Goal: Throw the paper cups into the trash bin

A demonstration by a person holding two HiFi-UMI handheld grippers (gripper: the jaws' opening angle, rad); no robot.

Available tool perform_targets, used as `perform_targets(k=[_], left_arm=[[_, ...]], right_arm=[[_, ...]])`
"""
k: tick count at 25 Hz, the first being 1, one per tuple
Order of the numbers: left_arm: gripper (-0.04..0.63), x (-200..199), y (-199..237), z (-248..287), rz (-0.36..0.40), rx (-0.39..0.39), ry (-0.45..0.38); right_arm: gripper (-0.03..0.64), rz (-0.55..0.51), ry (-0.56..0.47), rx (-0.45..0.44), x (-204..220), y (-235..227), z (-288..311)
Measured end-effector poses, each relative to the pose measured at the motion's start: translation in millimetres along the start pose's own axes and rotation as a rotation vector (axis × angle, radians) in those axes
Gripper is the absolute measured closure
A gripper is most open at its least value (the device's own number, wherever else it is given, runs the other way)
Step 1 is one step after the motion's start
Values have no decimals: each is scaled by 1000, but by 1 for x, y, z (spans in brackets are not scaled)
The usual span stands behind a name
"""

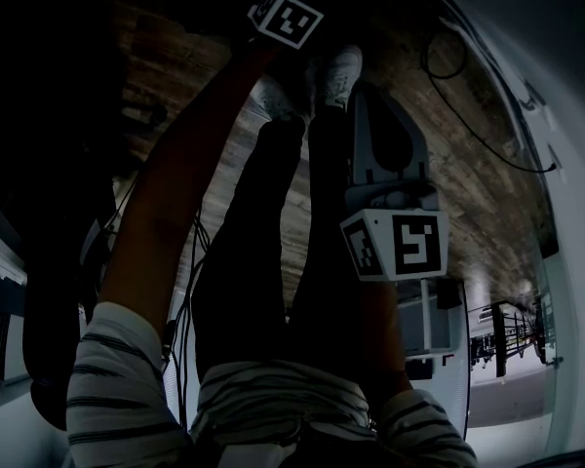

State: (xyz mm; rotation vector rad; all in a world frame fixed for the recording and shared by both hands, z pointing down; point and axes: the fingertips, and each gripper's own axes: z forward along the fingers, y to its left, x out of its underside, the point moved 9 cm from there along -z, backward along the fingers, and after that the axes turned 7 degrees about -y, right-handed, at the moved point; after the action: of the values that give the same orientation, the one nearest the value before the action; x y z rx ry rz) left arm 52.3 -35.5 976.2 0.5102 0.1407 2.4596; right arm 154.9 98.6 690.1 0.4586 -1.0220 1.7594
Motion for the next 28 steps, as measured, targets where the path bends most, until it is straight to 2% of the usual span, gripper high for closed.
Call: perform_targets(k=[14, 28], left_arm=[[295, -11, -2, -31, -33, -31, -52], [363, -30, -6, -85, -93, -63, -109]], right_arm=[[598, -11, -30, -5, -14, 6, -10], [598, -49, -71, -29, -43, 22, -28]])
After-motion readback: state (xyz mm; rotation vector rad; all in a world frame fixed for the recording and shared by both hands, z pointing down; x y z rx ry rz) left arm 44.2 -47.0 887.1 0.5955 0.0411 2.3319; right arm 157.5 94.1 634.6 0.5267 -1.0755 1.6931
